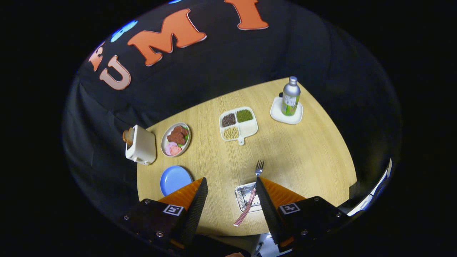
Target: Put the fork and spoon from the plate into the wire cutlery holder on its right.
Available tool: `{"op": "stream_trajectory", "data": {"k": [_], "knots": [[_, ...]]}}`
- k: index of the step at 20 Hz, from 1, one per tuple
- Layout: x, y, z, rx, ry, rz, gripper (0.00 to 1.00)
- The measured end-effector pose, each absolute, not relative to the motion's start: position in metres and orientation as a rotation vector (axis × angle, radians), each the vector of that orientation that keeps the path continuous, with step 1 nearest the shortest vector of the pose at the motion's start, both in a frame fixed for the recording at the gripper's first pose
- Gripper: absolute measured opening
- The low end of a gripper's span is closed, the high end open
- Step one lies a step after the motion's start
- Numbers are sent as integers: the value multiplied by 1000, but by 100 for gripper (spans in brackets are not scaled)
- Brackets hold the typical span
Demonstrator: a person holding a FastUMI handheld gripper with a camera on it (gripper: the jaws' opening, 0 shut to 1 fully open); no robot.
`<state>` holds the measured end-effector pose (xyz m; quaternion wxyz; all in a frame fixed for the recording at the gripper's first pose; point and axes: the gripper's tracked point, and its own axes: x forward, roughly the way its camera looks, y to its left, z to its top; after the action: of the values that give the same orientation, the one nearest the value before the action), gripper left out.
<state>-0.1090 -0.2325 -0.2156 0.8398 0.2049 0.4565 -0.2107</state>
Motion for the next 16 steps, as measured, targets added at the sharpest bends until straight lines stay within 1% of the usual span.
{"op": "stream_trajectory", "data": {"k": [6, 9, 13, 16], "knots": [[-83, -258, -156, 264, 654, -488, 83], [-69, -261, -124, 168, 474, -491, 89], [-75, -263, -86, -9, 314, -518, 93], [-68, -257, -51, -94, 184, -506, 95]]}}
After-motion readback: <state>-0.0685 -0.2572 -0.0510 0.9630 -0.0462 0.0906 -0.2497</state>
